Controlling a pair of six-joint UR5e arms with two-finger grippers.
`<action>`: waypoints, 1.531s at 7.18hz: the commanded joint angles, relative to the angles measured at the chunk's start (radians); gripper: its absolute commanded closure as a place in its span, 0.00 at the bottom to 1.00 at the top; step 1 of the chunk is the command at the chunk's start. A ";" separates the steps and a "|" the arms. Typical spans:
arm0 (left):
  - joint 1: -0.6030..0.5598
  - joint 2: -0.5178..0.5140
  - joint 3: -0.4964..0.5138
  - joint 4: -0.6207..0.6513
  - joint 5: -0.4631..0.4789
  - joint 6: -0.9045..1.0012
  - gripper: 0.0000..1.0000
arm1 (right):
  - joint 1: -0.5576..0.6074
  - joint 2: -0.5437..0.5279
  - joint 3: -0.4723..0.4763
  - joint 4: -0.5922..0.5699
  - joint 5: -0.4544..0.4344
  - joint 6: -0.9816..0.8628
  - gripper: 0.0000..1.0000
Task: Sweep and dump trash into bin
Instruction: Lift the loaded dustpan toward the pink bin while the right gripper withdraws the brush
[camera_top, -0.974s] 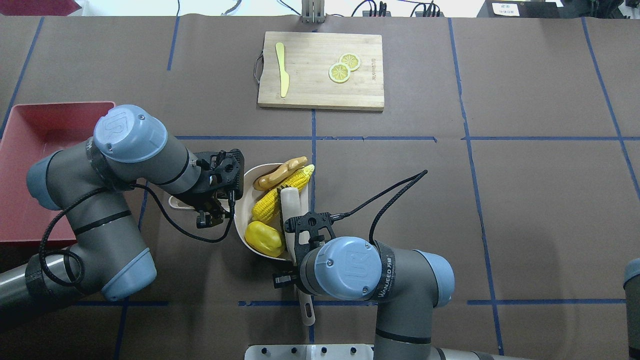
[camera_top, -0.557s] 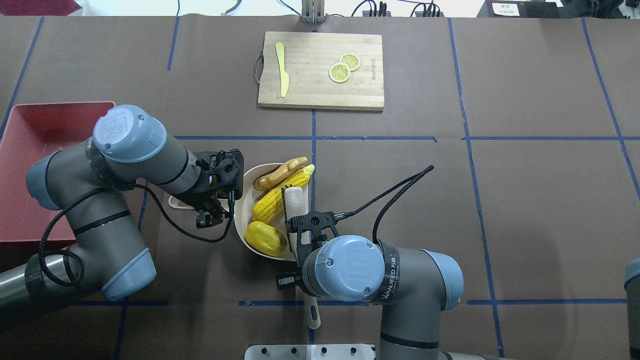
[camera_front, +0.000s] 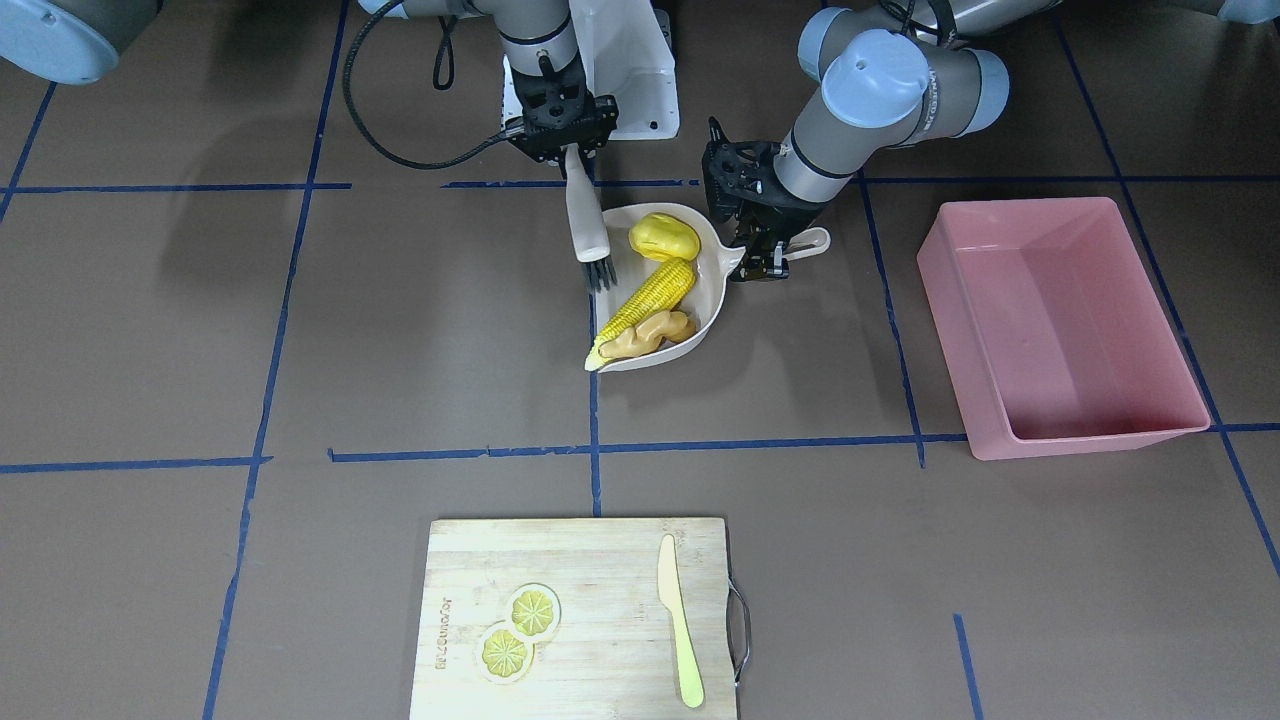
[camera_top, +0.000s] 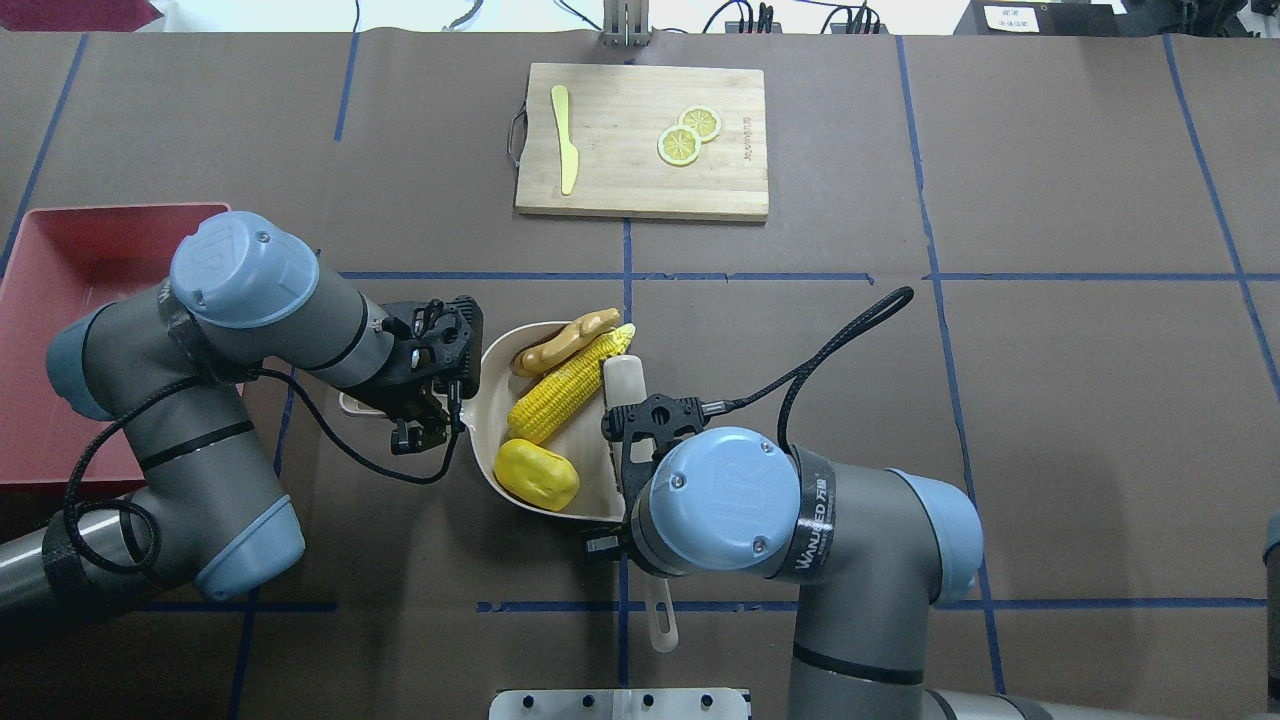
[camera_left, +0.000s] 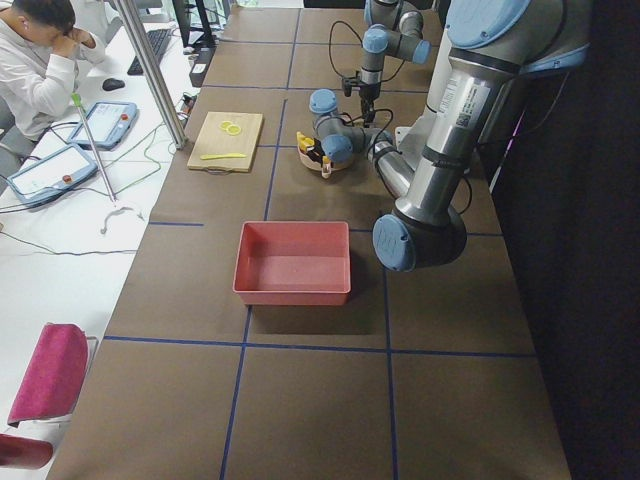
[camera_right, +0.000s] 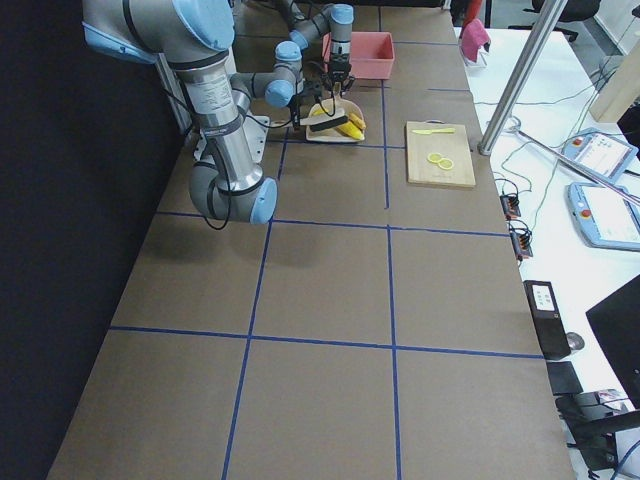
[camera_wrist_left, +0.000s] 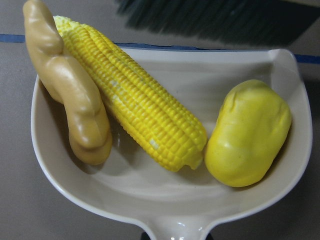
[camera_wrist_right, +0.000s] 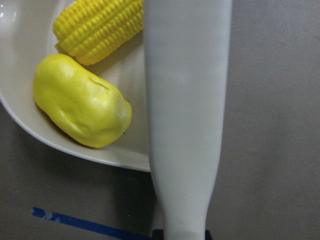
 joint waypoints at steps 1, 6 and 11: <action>-0.005 0.028 0.001 -0.116 -0.003 -0.065 1.00 | 0.068 -0.012 0.018 -0.085 0.062 -0.012 1.00; -0.034 0.087 -0.013 -0.415 -0.013 -0.323 1.00 | 0.199 -0.142 0.054 -0.085 0.108 -0.141 1.00; -0.221 0.131 -0.022 -0.462 -0.187 -0.446 1.00 | 0.291 -0.177 0.068 -0.095 0.291 -0.133 1.00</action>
